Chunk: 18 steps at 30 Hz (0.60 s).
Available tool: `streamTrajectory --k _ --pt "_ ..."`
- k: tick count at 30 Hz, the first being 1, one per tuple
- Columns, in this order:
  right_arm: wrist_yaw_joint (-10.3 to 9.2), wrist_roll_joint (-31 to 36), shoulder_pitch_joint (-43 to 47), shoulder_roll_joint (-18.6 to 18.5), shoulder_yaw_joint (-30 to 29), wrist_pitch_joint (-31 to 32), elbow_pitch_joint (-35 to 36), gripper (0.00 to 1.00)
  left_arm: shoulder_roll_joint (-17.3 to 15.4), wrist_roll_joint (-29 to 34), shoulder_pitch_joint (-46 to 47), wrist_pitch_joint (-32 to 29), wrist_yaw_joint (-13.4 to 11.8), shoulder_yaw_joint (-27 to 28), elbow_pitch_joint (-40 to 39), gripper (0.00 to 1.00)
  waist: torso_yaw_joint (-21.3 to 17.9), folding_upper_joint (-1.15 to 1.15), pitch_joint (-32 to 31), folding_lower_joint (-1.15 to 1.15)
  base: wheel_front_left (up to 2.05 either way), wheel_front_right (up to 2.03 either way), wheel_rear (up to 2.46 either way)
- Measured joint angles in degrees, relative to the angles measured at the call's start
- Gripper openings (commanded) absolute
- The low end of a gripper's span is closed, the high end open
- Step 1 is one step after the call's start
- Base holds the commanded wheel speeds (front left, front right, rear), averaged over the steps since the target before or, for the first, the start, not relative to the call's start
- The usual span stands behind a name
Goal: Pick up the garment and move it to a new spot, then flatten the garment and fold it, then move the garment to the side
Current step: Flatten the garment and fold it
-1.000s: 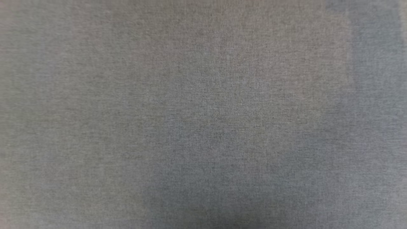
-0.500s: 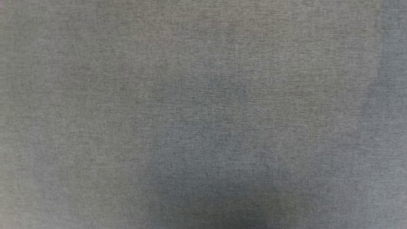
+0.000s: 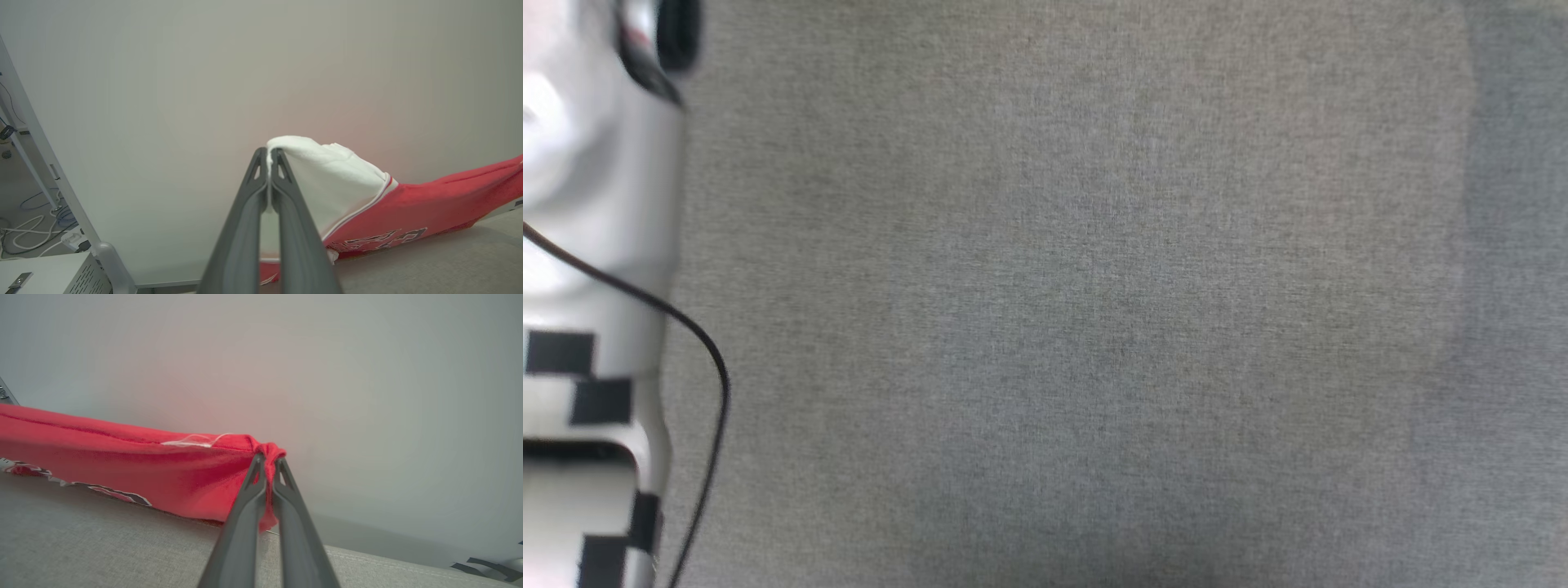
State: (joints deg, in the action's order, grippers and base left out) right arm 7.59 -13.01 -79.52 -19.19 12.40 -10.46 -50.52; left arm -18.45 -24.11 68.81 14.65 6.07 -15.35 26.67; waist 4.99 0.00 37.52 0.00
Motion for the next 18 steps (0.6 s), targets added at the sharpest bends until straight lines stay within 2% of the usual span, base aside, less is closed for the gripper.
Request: streamTrajectory --k 5,11,18 --pt "0.00 -5.3 10.8 -1.5 3.7 -0.9 0.4 0.00 1.1 -0.2 -13.1 0.0 0.5 -0.6 -1.0 0.00 0.5 0.00 -5.3 0.00 0.00 0.00 0.00" --pt "0.00 -11.7 24.2 -4.2 9.9 -0.8 4.8 0.00 1.5 -2.7 -27.5 -0.1 0.8 -2.3 -1.5 0.00 1.1 0.00 -12.1 -0.01 0.00 0.00 0.00" --pt "0.00 -19.0 35.9 -6.9 12.1 0.2 8.6 0.00 -0.2 -5.6 -40.9 -3.7 1.0 -4.9 -4.7 0.00 2.0 0.00 -19.5 -0.01 0.00 0.00 0.00"
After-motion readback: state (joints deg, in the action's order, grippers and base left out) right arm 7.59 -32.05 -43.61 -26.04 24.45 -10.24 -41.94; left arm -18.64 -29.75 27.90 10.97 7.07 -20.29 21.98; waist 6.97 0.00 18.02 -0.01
